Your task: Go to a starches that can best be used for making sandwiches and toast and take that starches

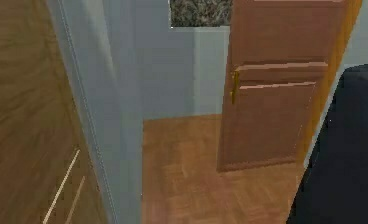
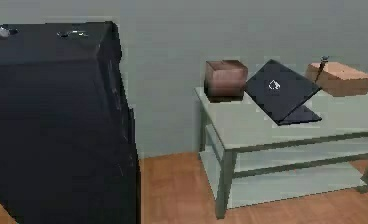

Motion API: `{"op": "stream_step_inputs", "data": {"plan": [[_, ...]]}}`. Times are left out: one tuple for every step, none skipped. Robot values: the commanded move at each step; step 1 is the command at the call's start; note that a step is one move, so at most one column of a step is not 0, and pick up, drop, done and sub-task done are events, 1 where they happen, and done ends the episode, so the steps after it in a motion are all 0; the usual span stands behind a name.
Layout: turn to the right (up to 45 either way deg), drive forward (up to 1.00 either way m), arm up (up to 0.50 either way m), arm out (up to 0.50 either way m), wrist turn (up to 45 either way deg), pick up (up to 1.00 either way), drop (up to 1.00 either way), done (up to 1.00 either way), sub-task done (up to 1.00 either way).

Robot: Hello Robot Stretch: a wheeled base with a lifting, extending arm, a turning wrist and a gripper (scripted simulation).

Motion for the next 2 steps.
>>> {"op": "stream_step_inputs", "data": {"plan": [[0.0, 1.0, 0.0, 0.0, 0.0, 0.0, 0.0, 0.0, 0.0], [0.0, 0.75, 0.0, 0.0, 0.0, 0.0, 0.0, 0.0, 0.0]]}}
